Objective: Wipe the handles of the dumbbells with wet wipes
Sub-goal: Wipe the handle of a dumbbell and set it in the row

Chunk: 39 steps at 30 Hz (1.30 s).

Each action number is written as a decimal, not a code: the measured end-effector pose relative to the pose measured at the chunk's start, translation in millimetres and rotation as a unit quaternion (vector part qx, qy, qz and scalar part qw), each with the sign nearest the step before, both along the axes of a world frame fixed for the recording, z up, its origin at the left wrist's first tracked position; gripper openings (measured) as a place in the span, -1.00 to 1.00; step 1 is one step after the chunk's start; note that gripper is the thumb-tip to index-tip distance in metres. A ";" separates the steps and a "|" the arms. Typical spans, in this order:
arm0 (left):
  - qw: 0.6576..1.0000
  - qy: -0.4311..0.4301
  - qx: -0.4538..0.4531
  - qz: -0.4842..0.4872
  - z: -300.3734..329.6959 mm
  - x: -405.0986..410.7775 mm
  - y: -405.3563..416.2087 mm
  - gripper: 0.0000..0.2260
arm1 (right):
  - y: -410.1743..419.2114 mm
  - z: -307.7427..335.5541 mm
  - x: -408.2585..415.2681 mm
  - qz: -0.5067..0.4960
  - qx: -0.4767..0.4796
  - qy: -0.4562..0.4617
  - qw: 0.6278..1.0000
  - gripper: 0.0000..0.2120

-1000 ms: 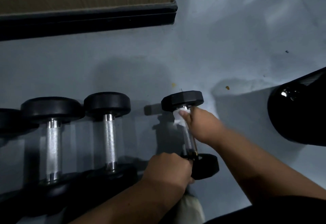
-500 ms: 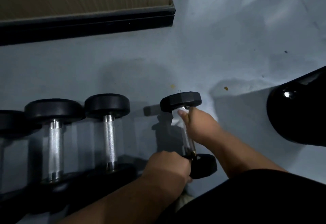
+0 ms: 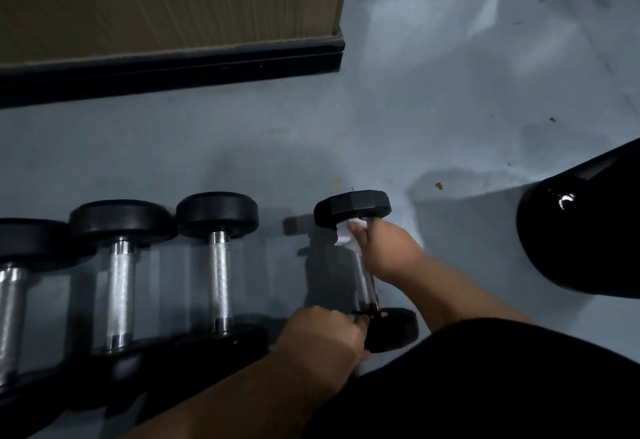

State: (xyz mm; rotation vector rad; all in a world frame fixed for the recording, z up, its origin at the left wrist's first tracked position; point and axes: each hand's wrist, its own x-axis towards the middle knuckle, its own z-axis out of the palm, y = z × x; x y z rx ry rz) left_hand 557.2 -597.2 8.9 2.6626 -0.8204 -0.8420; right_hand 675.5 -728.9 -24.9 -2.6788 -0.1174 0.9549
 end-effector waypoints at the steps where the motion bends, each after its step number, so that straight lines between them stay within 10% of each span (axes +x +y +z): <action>1: 0.999 -0.005 -0.030 0.013 0.1 -2.2 4.8 -0.50 | -2.6 2.1 -7.9 0.001 0.005 0.005 1.000 -0.64; 10: 0.969 -0.177 -0.110 -0.133 -31.9 17.3 32.5 -0.33 | -23.4 3.1 -23.8 0.048 0.016 0.036 0.998 -0.72; 29: 0.915 -0.202 -0.302 -0.173 -87.2 82.8 15.9 -0.81 | -62.2 -2.6 -99.6 -0.250 0.229 -0.034 0.940 -0.89; 33: 0.911 -0.229 -0.295 -0.173 -93.7 104.6 20.9 -0.69 | -76.1 8.1 -142.6 -0.091 0.207 -0.221 0.949 -0.81; 39: 0.900 -0.253 -0.310 -0.171 -94.0 83.9 16.3 -0.78 | -87.6 14.3 -140.3 0.041 0.177 -0.215 0.960 -0.58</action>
